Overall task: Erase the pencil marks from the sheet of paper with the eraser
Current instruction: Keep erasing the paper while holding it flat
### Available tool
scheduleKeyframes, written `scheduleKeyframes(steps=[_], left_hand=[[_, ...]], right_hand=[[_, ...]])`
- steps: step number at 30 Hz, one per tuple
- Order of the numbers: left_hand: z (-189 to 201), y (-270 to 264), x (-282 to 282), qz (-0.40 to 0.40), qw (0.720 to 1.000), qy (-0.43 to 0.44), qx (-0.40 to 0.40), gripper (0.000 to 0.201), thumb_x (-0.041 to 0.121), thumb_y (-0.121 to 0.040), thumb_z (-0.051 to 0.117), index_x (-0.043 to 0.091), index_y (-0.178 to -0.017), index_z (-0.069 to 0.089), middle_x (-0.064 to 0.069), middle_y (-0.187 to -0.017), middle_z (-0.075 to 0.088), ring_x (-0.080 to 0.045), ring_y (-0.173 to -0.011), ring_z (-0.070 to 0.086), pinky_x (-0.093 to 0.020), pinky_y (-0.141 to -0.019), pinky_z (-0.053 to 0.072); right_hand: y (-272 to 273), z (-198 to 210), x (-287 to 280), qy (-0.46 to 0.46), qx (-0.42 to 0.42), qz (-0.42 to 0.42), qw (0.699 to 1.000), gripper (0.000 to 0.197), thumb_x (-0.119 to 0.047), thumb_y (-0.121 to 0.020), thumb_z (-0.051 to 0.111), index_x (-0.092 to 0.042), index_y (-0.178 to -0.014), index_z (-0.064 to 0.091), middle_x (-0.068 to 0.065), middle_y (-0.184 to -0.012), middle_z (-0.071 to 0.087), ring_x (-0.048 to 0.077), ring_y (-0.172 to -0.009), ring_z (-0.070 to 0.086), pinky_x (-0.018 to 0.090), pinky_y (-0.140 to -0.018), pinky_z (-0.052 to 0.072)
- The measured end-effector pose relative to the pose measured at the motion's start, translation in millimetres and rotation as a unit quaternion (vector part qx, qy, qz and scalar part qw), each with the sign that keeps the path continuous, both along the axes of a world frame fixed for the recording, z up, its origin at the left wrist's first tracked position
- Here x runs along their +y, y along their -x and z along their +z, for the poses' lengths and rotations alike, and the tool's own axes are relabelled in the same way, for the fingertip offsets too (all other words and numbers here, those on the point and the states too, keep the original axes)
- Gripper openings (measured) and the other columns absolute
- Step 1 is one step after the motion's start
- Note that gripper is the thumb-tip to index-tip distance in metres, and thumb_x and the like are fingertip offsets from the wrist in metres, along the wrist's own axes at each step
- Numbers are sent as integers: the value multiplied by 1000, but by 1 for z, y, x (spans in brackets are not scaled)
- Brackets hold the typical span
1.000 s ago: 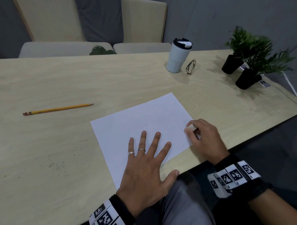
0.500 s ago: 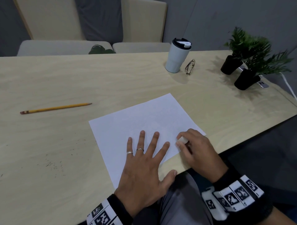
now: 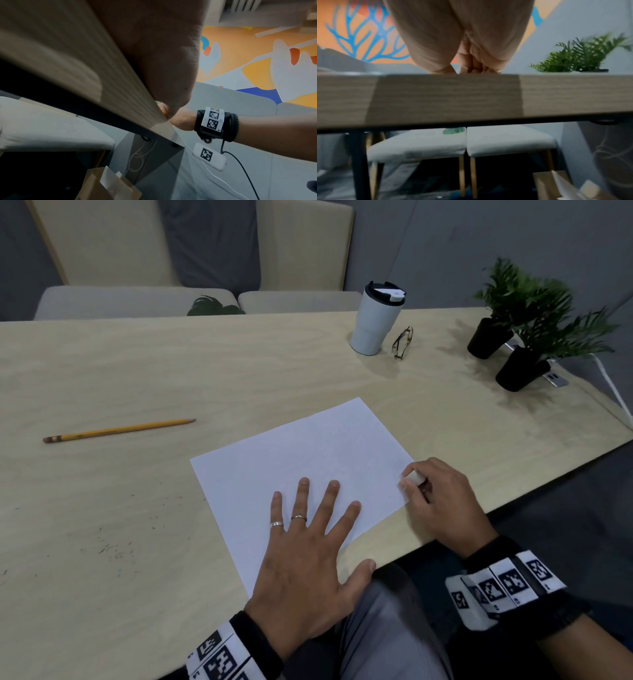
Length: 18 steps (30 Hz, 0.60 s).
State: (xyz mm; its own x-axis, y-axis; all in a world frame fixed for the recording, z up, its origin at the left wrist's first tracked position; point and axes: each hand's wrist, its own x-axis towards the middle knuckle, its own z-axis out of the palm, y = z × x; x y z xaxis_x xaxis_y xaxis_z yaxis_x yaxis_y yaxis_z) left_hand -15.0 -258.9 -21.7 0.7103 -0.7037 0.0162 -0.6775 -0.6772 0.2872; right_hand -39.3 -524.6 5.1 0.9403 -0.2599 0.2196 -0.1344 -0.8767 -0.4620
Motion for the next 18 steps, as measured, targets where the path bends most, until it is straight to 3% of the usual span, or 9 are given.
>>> scheduleKeyframes(steps=[4,7,13,18], left_hand=[[-1,-1,0,2,1000,2,2,78,78,-99,30,38,-165,28,2,-177,5,-34,-162,-8,-67,-126,4],[-1,0,-1,0,1000,1,-4,78,78,-99,28,38,-166,26,1,-177,4,-35,-162,-10,-67,-126,2],[-2,0,-1,-1,1000,3,-1,77,76,-99,31,36,-165,31,0,-177,8,-36,-162,-6,-67,-126,4],[-2,0,-1,-1,1000,2,-3,78,77,-99,30,37,-165,29,0,-177,7,-37,-162,-8,-67,-126,2]], right_hand=[[12,-1,23,0,21,66,998,12,-9,-96,75,-20,-95,71,-15,-87,63,-1,-84,59,10,-76,39],[5,1,4,-24,10,10,1000,14,-8,-96,74,-21,-91,71,-13,-87,65,7,-83,62,11,-73,40],[-3,0,19,-12,37,37,999,8,-12,-98,72,-20,-96,72,-14,-92,66,0,-89,61,8,-76,40],[-25,4,0,-9,46,-13,999,16,-13,-100,70,-26,-91,66,-14,-91,64,3,-88,61,9,-73,38]])
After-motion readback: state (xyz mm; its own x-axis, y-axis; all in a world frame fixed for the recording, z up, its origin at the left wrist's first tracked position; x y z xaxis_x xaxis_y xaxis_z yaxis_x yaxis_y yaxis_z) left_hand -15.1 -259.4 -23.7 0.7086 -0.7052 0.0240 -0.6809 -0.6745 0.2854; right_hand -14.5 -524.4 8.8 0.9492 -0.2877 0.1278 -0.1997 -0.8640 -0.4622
